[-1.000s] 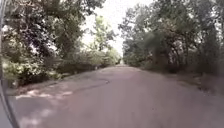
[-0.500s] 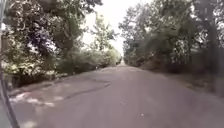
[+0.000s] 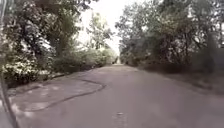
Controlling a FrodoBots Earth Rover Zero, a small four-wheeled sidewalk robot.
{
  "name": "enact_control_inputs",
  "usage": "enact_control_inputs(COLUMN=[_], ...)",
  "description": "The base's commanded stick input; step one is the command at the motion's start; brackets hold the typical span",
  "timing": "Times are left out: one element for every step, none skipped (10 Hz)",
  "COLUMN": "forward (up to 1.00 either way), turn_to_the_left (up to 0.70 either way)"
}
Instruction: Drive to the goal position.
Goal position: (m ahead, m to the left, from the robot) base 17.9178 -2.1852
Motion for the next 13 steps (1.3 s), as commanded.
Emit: enact_control_inputs(forward=[0.7, 0.7, 0.7, 0.7, 0.7, 0.7, 0.7, 0.7, 0.7, 0.7, 0.7, 0.7, 0.7], turn_to_the_left=[0.0, 0.0, 0.0, 0.0, 0.0, 0.0, 0.0, 0.0, 0.0, 0.0, 0.0, 0.0, 0.0])
